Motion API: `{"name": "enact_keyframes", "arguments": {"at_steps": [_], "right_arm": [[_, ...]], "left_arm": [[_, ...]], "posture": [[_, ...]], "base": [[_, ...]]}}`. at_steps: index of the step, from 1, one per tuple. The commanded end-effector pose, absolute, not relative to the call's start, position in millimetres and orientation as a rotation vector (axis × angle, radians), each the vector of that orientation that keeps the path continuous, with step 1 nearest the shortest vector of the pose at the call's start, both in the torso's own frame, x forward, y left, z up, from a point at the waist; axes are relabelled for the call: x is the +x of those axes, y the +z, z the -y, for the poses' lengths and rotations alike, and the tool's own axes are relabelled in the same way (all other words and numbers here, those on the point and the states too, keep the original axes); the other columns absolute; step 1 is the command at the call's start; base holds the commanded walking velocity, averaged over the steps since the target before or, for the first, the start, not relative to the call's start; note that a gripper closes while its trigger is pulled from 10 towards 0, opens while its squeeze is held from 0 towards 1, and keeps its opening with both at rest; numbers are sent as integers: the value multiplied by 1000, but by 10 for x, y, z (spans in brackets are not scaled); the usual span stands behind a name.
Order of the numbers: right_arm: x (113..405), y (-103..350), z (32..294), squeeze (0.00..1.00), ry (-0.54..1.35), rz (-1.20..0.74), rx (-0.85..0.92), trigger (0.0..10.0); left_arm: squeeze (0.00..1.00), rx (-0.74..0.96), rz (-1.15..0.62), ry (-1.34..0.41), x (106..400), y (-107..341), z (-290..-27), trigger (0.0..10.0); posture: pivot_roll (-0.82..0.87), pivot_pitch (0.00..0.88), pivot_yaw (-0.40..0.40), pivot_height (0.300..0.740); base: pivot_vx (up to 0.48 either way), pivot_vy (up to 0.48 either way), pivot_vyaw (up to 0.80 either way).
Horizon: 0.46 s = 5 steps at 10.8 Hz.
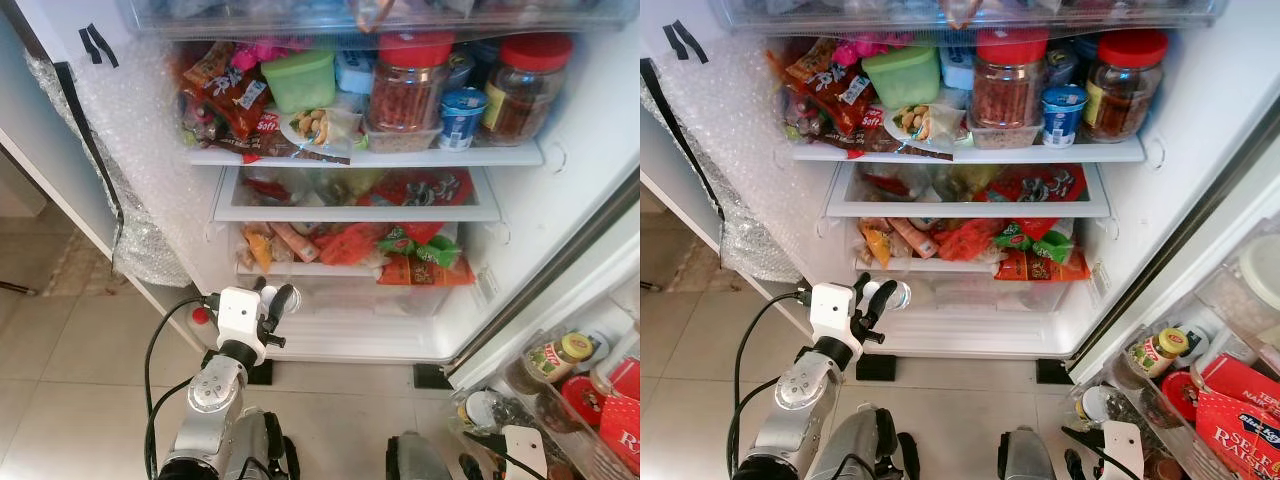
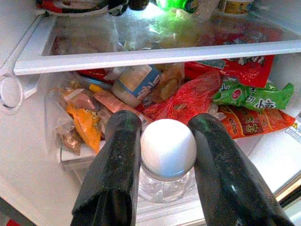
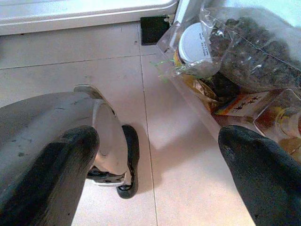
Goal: Restocking fridge
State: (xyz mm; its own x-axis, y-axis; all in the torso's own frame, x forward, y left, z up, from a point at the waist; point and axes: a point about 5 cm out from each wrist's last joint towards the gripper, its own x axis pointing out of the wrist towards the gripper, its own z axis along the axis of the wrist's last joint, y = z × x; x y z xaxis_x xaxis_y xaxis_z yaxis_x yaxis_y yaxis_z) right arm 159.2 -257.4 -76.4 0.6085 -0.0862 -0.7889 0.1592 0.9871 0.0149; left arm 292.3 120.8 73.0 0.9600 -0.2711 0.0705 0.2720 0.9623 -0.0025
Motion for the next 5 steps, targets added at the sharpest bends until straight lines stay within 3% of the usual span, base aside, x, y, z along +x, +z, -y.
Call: {"name": "enact_keyframes", "arguments": {"at_steps": [1, 3, 5], "right_arm": [[1517, -797, 2571, 0, -132, -934, 82, 10000], [1536, -784, 2581, 0, -125, -923, 53, 10000], [1533, -785, 2583, 0, -137, -922, 61, 10000]], "left_arm": [[0, -3, 79, -275, 2930, 769, -1223, 10000], [0, -2, 82, -271, 2936, 776, -1226, 10000], [0, 0, 84, -270, 2938, 781, -1226, 10000]], "posture": [[-136, 177, 52, 647], [-135, 176, 52, 647], [-135, 176, 52, 647]], "base": [[0, 0, 0], [0, 0, 216], [244, 0, 494]]}}
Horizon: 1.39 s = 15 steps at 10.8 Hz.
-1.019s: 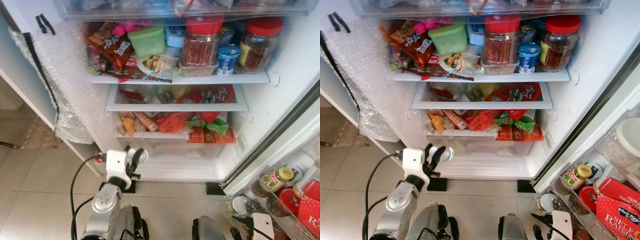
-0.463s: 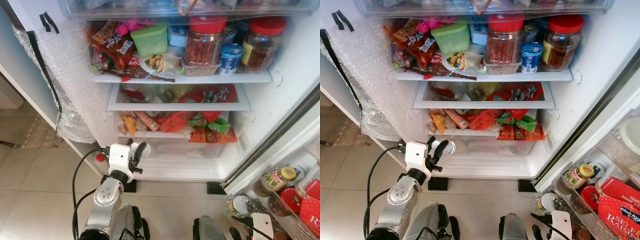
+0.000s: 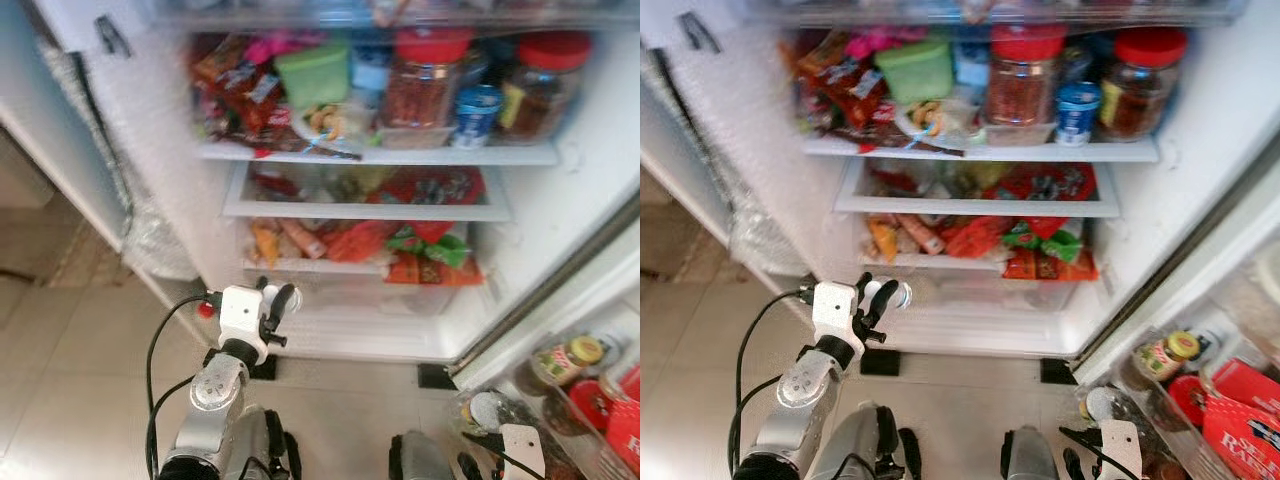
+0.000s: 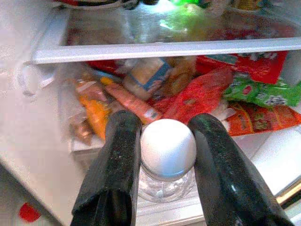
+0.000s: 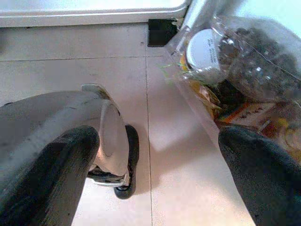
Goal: Restocking fridge
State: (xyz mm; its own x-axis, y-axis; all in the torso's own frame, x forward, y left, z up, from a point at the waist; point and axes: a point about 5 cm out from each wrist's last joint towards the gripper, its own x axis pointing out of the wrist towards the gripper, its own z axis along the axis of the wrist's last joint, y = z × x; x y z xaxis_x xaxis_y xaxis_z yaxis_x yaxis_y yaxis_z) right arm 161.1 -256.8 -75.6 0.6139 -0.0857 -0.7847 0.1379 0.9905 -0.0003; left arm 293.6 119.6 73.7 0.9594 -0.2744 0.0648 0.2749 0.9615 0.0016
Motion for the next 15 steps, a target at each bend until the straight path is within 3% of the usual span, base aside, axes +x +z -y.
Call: {"name": "enact_keyframes", "arguments": {"at_steps": [1, 15], "right_arm": [[1525, -791, 2583, 0, -153, -926, 82, 10000], [1519, -797, 2579, 0, -144, -937, 75, 10000]], "left_arm": [[0, 1, 85, -271, 2940, 783, -1224, 10000], [0, -1, 96, -265, 2935, 804, -1208, 10000]], "posture": [[-136, 175, 52, 647], [-137, 175, 51, 647]], "base": [[244, 0, 0], [259, 0, 0]]}}
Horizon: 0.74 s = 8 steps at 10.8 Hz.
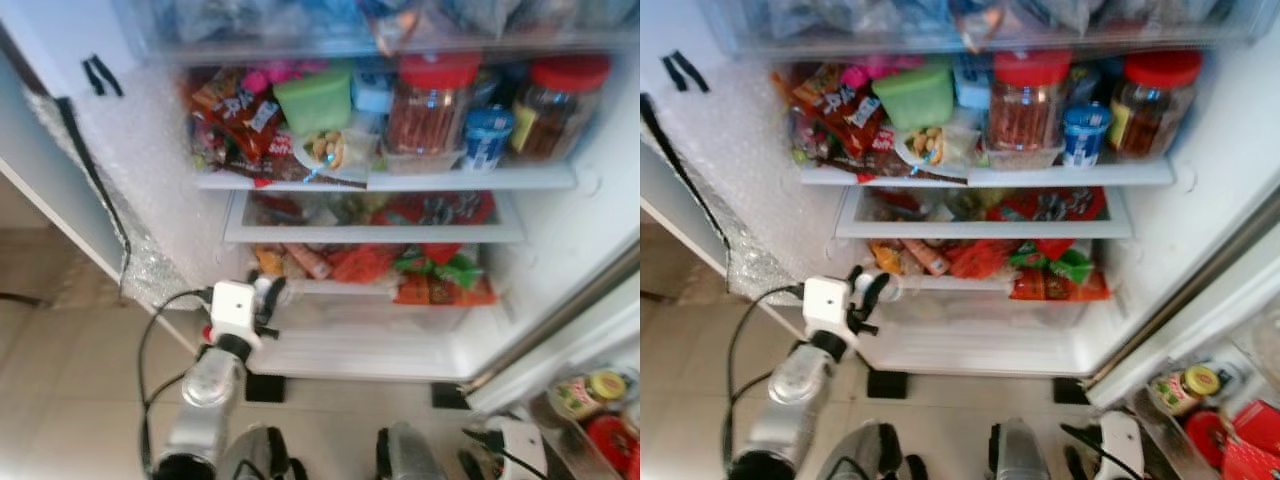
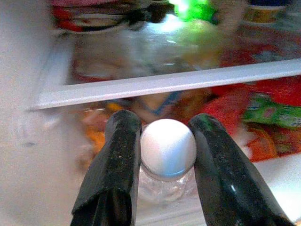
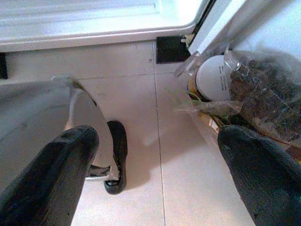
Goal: Restocking fridge
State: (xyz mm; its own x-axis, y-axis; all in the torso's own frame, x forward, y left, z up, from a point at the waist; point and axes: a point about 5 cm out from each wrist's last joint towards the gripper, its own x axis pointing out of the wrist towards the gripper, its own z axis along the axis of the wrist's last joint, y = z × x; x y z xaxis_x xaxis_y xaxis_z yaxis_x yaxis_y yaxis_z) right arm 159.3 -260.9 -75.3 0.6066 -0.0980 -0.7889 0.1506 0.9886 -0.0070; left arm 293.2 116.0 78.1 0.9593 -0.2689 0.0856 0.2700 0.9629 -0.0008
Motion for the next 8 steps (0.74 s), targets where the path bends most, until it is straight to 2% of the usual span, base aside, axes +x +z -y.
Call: {"name": "enact_keyframes", "arguments": {"at_steps": [1, 8], "right_arm": [[1519, -796, 2579, 0, -143, -937, 75, 10000], [1522, -794, 2581, 0, -139, -937, 74, 10000]], "left_arm": [[0, 0, 97, -265, 2934, 806, -1207, 10000], [0, 14, 140, -263, 2966, 908, -1193, 10000]], "posture": [[-137, 175, 51, 647], [-138, 173, 49, 647]], "base": [[270, 0, 0], [274, 0, 0]]}}
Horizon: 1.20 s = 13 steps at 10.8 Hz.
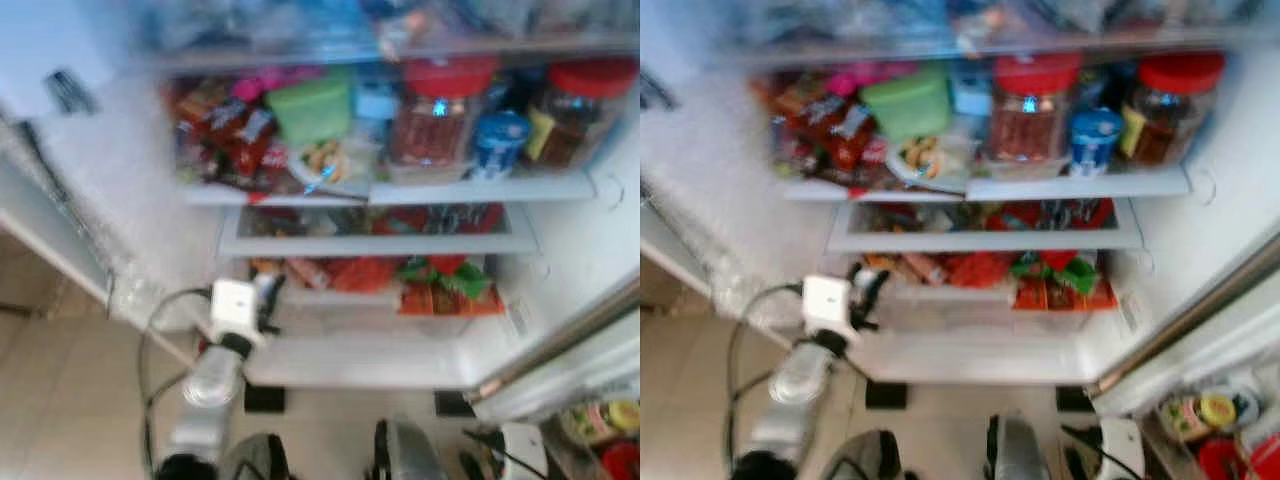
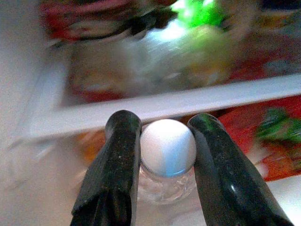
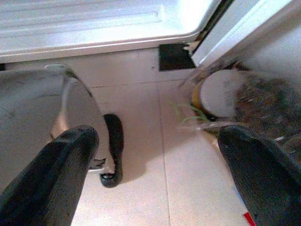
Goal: Restocking fridge
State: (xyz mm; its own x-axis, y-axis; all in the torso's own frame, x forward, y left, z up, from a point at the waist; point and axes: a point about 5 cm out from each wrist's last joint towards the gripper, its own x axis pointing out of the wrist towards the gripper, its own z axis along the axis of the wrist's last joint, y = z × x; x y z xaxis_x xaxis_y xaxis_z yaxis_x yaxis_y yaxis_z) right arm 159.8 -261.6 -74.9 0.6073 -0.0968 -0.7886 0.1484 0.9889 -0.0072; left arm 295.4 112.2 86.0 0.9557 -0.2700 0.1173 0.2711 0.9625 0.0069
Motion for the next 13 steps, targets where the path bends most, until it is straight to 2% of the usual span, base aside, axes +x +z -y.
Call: {"name": "enact_keyframes", "arguments": {"at_steps": [1, 4, 6, 8, 9, 10, 11, 13], "right_arm": [[1523, -794, 2581, 0, -139, -937, 74, 10000], [1528, -792, 2582, 0, -141, -938, 74, 10000], [1529, -792, 2582, 0, -141, -937, 75, 10000], [1529, -794, 2575, 0, -137, -939, 79, 10000], [1530, -794, 2572, 0, -137, -937, 85, 10000], [1527, -796, 2573, 0, -143, -937, 88, 10000], [1525, -797, 2573, 0, -148, -937, 90, 10000], [1524, -799, 2570, 0, -152, -936, 95, 10000]], "left_arm": [[0, 15, 142, -266, 2969, 912, -1191, 10000], [0, 89, 167, -355, 2946, 949, -1090, 10000], [0, 332, 268, -487, 2918, 1103, -956, 10000], [0, 574, 333, -523, 2952, 1210, -898, 10000], [0, 617, 361, -548, 2959, 1264, -863, 10000], [0, 573, 382, -576, 2944, 1331, -825, 10000], [0, 641, 413, -655, 2890, 1362, -761, 10000], [0, 845, 465, -639, 2918, 1401, -767, 10000]], "posture": [[-138, 172, 49, 647], [-138, 171, 50, 647], [-139, 171, 49, 647], [-135, 169, 51, 647], [-137, 169, 52, 647], [-137, 169, 52, 647], [-136, 168, 53, 647], [-133, 170, 53, 647]], "base": [[296, 0, 0], [291, 0, 0], [0, 0, 0], [0, 0, 0], [0, 0, 0], [0, 0, 0], [0, 0, 0], [0, 0, 0]]}}
